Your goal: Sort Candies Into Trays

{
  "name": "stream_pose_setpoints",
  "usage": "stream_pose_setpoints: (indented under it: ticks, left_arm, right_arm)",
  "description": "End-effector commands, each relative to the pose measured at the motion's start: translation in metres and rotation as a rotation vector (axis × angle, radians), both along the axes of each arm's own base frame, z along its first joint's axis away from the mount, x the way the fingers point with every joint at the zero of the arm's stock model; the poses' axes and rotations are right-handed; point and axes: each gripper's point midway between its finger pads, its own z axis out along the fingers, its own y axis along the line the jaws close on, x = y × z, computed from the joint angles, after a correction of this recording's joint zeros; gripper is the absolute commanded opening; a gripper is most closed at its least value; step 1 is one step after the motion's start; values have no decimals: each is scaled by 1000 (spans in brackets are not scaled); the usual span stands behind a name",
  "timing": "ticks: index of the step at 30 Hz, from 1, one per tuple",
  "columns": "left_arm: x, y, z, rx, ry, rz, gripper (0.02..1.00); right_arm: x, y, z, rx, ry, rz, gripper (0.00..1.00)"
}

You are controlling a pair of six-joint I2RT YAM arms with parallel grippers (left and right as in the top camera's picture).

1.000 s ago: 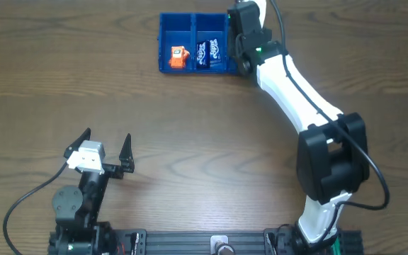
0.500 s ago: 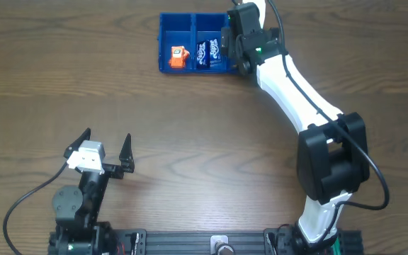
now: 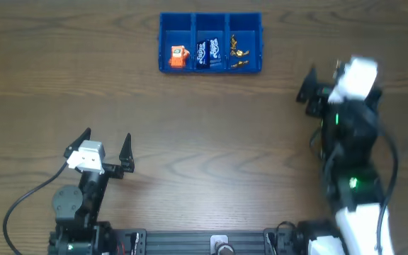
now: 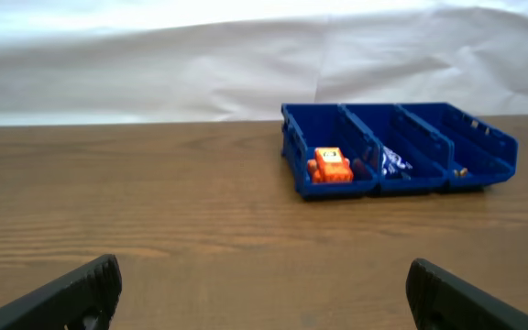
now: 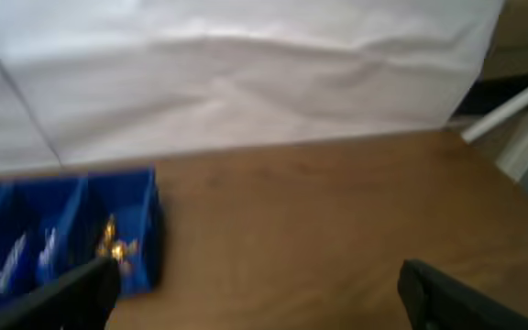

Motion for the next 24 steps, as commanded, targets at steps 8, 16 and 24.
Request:
stream_pose_setpoints:
  ticks: [8,16,24]
  left_arm:
    - [-1,-4,-17,12,44,-26,996]
    - [-1,-4,-17,13,44,-26,996]
    - [-1,-4,-17,12,44,-26,998]
  right_arm:
    - [-75,-6,-23,5,-330,56,998]
    - [-79,-1,-65,12,-310,80,998]
    - [-73,1,-117,17,-174,91,1000]
